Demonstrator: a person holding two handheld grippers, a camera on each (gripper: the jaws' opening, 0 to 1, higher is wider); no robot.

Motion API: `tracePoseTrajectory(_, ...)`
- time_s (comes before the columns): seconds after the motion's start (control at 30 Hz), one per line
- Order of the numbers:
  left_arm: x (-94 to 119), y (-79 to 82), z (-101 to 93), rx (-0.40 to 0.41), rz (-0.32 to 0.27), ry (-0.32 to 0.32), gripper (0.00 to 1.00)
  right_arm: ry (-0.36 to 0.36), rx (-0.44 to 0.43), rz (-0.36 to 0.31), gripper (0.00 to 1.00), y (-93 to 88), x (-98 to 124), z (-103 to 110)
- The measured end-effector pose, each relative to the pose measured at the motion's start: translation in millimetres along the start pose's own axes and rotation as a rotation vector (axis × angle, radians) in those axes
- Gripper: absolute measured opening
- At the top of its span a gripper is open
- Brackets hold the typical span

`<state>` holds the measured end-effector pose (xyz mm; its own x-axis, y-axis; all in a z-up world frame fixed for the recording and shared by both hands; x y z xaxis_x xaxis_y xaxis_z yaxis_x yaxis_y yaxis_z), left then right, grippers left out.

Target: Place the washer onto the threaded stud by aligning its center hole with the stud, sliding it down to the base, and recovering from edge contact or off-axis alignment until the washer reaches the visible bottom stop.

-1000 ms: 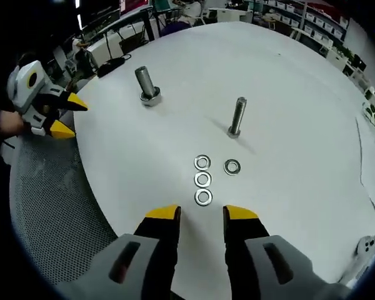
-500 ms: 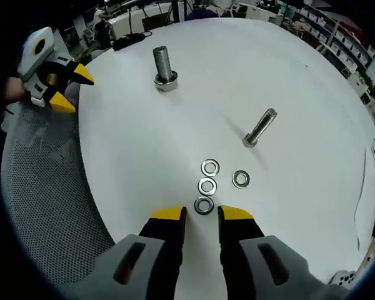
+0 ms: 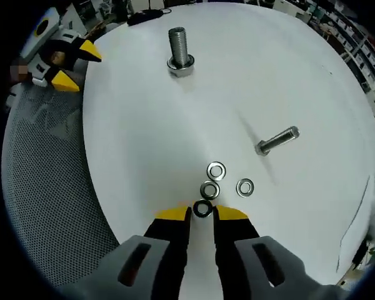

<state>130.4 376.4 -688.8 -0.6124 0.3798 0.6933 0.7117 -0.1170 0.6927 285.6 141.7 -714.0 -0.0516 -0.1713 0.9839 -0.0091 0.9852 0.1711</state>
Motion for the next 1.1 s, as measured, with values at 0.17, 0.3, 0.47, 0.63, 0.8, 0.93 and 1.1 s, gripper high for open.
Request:
tracePoseTrajectory(0.17, 0, -0.2, 0.2, 0.001, -0.004, -0.001, 0.29, 0.017, 0.075, 0.059, 0.16, 5.0, -1, -1)
tracePoseTrajectory(0.3, 0, -0.3, -0.3, -0.001, -0.002, -0.003, 0.29, 0.024, 0.094, 0.083, 0.17, 7.9, -2, -1)
tracePoseTrajectory(0.47, 0, -0.4, -0.4, -0.002, -0.003, -0.005, 0.29, -0.001, 0.126, 0.099, 0.17, 10.0, -2, 4)
tracePoseTrajectory(0.63, 0, -0.2, -1.2, -0.003, -0.002, -0.009, 0.29, -0.023, 0.099, 0.113, 0.15, 11.0, -2, 5)
tracePoseTrajectory(0.8, 0, -0.5, 0.0, -0.001, -0.006, -0.008, 0.29, -0.053, 0.099, 0.118, 0.15, 11.1, -2, 9)
tracePoseTrajectory(0.93, 0, -0.3, -0.4, 0.0, -0.007, -0.013, 0.29, -0.049, 0.004, 0.086, 0.14, 6.6, -2, 5)
tracePoseTrajectory(1.1, 1, 0.5, -0.4, -0.001, -0.013, -0.013, 0.29, -0.046, -0.025, 0.064, 0.14, 5.2, 0, 5)
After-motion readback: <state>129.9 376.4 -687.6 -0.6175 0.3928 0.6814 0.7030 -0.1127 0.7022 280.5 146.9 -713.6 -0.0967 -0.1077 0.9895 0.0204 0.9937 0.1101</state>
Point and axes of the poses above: the point that each gripper's makers call its tool centre point, and the gripper's own axes: x roughly backward along the fingers, z roughly to its left, y roughly out of its top, the point moved 9 cm from there along x, roughly backward along the fingers, and after that the axes turned 13 degrees about x, right-handed, at the moved point
